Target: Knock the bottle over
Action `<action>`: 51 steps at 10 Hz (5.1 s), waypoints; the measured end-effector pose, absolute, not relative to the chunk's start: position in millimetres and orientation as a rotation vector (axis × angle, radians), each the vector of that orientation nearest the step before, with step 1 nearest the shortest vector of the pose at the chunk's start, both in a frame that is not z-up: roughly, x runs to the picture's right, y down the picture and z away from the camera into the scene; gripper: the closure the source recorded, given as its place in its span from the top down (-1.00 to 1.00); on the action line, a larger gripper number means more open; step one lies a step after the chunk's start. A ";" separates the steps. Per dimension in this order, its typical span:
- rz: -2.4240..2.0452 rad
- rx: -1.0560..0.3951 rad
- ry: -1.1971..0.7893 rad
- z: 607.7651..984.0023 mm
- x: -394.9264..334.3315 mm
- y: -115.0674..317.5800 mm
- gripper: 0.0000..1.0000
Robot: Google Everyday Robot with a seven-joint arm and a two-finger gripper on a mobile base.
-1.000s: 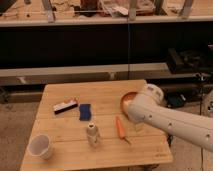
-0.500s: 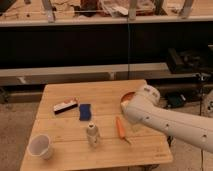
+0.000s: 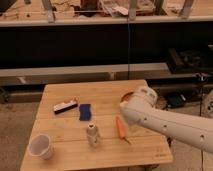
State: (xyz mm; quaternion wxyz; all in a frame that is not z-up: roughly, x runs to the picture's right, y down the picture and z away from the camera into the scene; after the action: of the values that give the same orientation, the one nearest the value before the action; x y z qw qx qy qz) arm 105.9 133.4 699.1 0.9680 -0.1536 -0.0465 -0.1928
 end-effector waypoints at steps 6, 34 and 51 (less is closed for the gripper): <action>-0.410 -0.306 -0.108 698.3 90.0 135.6 0.60; -0.593 -0.278 -0.239 700.2 -30.8 159.8 -0.99; -0.790 -0.283 -0.355 701.7 -130.8 171.5 -0.99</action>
State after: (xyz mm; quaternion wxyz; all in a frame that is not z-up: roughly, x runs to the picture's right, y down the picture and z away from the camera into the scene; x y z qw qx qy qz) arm -130.8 171.5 701.7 0.8980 -0.1366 -0.1716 -0.3815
